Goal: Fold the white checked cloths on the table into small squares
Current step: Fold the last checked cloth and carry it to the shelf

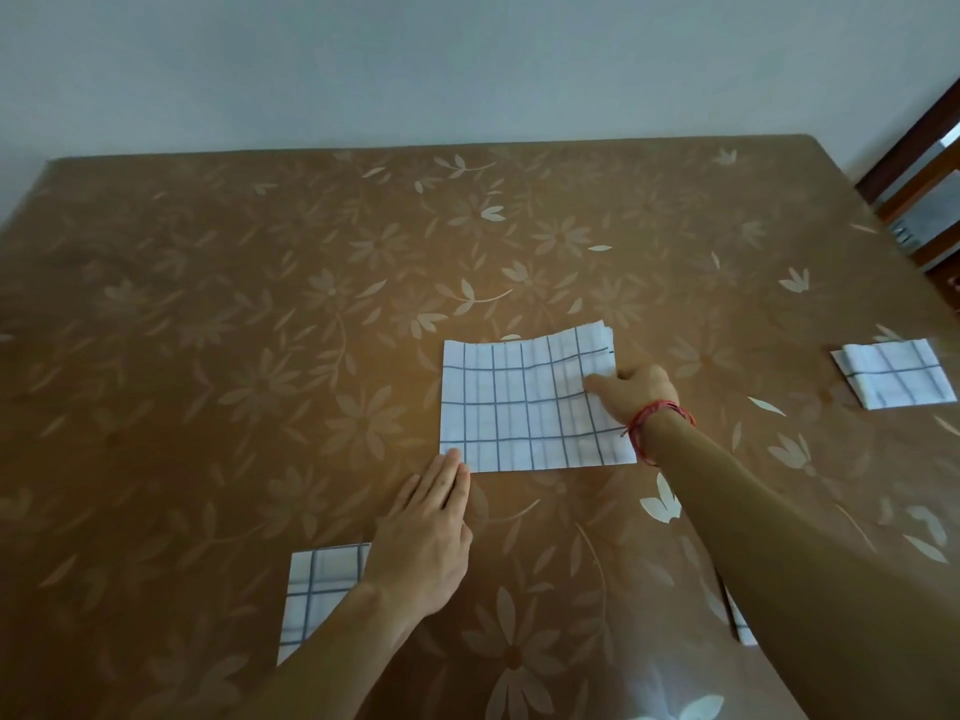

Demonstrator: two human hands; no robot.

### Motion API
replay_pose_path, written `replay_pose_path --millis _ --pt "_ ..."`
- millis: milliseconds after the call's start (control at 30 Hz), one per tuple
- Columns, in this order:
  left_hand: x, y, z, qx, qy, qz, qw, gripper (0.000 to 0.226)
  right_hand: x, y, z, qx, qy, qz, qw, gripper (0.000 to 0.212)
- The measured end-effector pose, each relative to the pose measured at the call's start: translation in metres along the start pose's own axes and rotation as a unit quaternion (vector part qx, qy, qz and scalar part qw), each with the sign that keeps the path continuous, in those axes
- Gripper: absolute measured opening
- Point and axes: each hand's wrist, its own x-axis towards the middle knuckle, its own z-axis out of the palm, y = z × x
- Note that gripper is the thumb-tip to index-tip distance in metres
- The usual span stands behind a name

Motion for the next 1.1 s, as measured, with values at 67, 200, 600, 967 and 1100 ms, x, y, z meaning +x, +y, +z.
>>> replay_pose_path --millis 67,200,600,967,1100 --pt "0.0 0.001 -0.003 -0.015 0.002 -0.006 1.0 0.069 -0.003 0.003 -0.002 -0.009 0.004 -0.016 1.0 0.015" --pt "-0.001 0.002 -0.018 -0.104 0.017 -0.025 0.994 0.06 -0.013 0.015 -0.008 0.001 0.019 -0.018 1.0 0.005" --pt "0.006 0.013 -0.042 -0.187 0.118 -0.032 0.975 0.053 -0.039 0.049 -0.025 0.13 0.123 0.031 0.983 0.009" --pt "0.016 0.038 -0.022 -0.115 0.143 0.059 0.981 0.071 -0.101 0.05 0.017 0.448 -0.039 0.183 0.874 0.02" --pt "0.019 0.031 -0.022 -0.087 0.131 0.045 0.987 0.082 -0.117 0.054 0.027 0.434 -0.112 0.191 0.873 0.029"
